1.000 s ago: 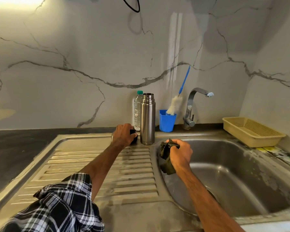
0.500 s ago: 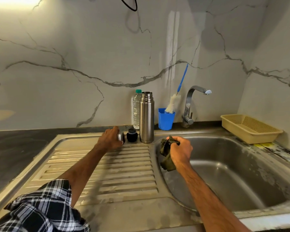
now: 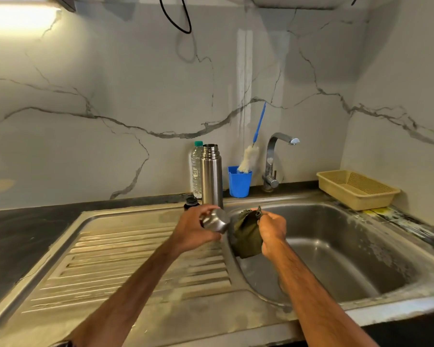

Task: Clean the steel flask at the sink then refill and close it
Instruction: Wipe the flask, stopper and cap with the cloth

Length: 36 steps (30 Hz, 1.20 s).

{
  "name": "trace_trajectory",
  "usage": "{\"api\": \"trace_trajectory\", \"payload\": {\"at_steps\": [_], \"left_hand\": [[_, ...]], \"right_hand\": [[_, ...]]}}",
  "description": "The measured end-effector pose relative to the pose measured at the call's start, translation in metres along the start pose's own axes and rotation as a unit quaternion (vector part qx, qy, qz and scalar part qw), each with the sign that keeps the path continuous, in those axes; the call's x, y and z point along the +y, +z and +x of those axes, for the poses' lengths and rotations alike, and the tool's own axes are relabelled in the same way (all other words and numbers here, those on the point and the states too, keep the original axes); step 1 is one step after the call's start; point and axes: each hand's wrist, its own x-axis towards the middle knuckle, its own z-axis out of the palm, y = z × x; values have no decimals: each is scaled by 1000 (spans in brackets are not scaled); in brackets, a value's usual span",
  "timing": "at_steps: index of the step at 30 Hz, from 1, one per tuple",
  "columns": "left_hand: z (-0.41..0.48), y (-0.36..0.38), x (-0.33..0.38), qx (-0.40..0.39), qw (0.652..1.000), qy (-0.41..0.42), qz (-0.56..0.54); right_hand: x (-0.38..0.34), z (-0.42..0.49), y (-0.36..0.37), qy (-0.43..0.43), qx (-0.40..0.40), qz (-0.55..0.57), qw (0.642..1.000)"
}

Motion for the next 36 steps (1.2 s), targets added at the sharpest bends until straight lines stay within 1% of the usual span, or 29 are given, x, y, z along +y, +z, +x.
{"api": "trace_trajectory", "payload": {"at_steps": [2, 4, 7, 11, 14, 15, 17, 19, 20, 21, 23, 24, 26, 29, 30, 32, 34, 36], "left_hand": [[3, 15, 15, -34, 999, 26, -1], [7, 28, 28, -51, 997, 52, 11], [10, 42, 40, -48, 996, 69, 42], [11, 47, 43, -44, 997, 67, 10], [10, 47, 39, -42, 996, 65, 47], [9, 48, 38, -45, 997, 65, 23], [6, 49, 40, -42, 994, 24, -95], [7, 49, 42, 11, 974, -61, -219], [7, 49, 43, 41, 952, -113, -283], [7, 48, 45, 60, 922, -156, -348], [7, 48, 43, 52, 866, -223, -445], [6, 48, 42, 33, 848, -244, -469], [4, 47, 42, -1, 833, -266, -485], [5, 45, 39, -11, 828, -255, -499], [5, 44, 39, -7, 832, -245, -497], [4, 44, 40, 3, 841, -223, -492], [3, 44, 43, 18, 853, -203, -480], [3, 46, 46, 40, 867, -191, -458]], "right_hand": [[-3, -2, -4, 37, -11, 22, 999], [-8, -4, -9, 36, -20, 17, 999], [-12, -5, -15, 27, -27, 10, 999], [-16, -2, -18, 22, -43, 10, 999], [-15, 4, -19, 19, -36, 11, 999], [-14, 5, -19, 18, -33, 12, 999], [-13, 3, -19, 15, -31, 13, 999], [-12, 1, -17, 18, -34, 20, 999], [-12, 1, -17, 22, -33, 27, 999], [-12, 0, -17, 29, -30, 39, 998], [-12, -1, -16, 52, -24, 63, 996], [-12, -2, -16, 66, -26, 73, 995], [-12, -4, -17, 88, -43, 88, 991], [-13, -4, -18, 99, -78, 108, 986], [-13, -6, -17, 90, -83, 108, 987], [-14, -9, -15, 49, -81, 68, 993], [-13, -13, -13, -23, -74, -21, 997], [-14, -19, -13, -123, -60, -133, 982]]}}
